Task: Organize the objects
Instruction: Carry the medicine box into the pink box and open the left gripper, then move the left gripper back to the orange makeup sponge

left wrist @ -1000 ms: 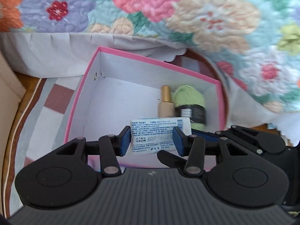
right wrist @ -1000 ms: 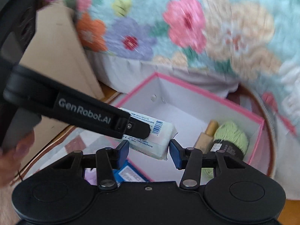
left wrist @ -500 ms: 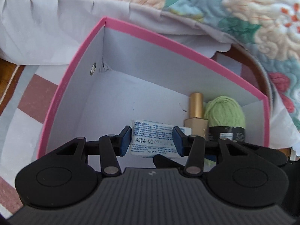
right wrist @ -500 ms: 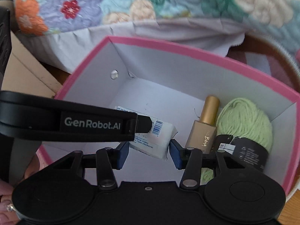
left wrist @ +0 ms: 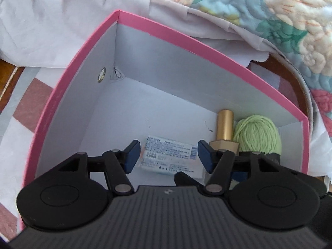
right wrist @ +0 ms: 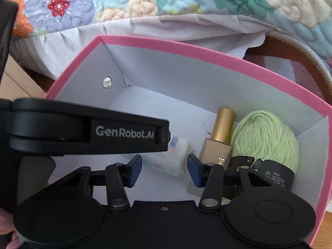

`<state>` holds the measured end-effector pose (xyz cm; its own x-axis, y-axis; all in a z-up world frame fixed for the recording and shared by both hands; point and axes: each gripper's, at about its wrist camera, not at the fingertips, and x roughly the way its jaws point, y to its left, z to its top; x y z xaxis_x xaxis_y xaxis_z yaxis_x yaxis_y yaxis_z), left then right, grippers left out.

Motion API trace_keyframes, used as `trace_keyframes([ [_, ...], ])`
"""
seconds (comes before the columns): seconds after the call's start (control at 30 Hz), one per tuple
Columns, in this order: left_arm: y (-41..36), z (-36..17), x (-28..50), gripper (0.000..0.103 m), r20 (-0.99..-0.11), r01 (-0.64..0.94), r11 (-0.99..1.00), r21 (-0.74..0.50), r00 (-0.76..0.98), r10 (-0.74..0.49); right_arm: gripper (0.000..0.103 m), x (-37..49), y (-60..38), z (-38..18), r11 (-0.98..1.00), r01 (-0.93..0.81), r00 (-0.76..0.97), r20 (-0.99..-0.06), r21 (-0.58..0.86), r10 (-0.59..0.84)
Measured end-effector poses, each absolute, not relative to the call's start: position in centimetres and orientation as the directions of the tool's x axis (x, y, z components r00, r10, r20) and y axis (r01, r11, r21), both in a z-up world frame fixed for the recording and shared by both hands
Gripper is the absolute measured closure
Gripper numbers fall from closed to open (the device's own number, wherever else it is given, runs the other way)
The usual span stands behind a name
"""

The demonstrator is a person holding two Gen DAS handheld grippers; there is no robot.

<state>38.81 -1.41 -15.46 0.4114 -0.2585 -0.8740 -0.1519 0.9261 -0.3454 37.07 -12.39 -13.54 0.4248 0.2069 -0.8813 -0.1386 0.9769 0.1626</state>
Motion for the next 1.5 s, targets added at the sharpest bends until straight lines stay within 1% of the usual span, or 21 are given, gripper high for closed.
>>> trace_keyframes([
  [0.07, -1.3, -14.9, 38.3, 0.04, -0.879, -0.143, 0.933, -0.331, 0.406, -0.25, 0.043, 36.2, -12.6, -12.9, 0.975, -0.155, 0.441, -0.872, 0.159, 0.212],
  [0.43, -0.6, -10.3, 33.7, 0.039, -0.889, -0.038, 0.951, -0.305, 0.37, -0.271, 0.043, 31.8, -13.1, -7.9, 0.948, -0.257, 0.474, -0.831, 0.186, 0.292],
  [0.63, 0.3, -6.3, 30.7, 0.039, -0.87, 0.015, 0.951, -0.309, 0.4, -0.289, 0.043, 28.9, -13.6, -4.0, 0.94, -0.291, 0.493, -0.814, 0.177, 0.306],
  [0.8, 1.6, -3.1, 28.1, 0.039, -0.867, 0.007, 0.953, -0.302, 0.413, -0.277, 0.042, 26.8, -14.0, -0.9, 0.933, -0.31, 0.485, -0.813, 0.184, 0.322],
  [0.93, 2.2, -0.8, 25.6, 0.039, -0.868, 0.021, 0.963, -0.268, 0.428, -0.251, 0.041, 25.0, -14.2, 1.1, 0.925, -0.328, 0.482, -0.808, 0.19, 0.337],
  [1.0, 2.5, 0.4, 24.0, 0.038, -0.864, 0.035, 0.966, -0.256, 0.44, -0.245, 0.038, 24.1, -14.2, 1.9, 0.921, -0.342, 0.485, -0.805, 0.184, 0.341],
  [1.07, 2.5, 1.5, 22.4, 0.03, -0.859, 0.057, 0.967, -0.247, 0.449, -0.246, 0.036, 23.0, -14.1, 2.7, 0.916, -0.357, 0.482, -0.803, 0.184, 0.349],
  [1.13, 2.6, 2.4, 20.5, 0.024, -0.86, 0.073, 0.972, -0.222, 0.455, -0.231, 0.036, 21.8, -13.9, 3.5, 0.908, -0.38, 0.48, -0.802, 0.176, 0.356],
  [1.2, 2.9, 3.1, 18.8, 0.022, -0.865, 0.08, 0.977, -0.2, 0.454, -0.214, 0.033, 20.5, -13.7, 4.3, 0.9, -0.404, 0.487, -0.794, 0.163, 0.363],
  [1.4, 3.8, 4.3, 13.9, 0.016, -0.875, 0.091, 0.983, -0.159, 0.448, -0.183, 0.029, 16.8, -12.9, 6.1, 0.868, -0.476, 0.49, -0.778, 0.138, 0.393],
  [1.5, 4.3, 4.3, 12.0, 0.011, -0.88, 0.085, 0.983, -0.162, 0.439, -0.183, 0.027, 15.3, -12.4, 6.7, 0.85, -0.51, 0.486, -0.772, 0.131, 0.41],
])
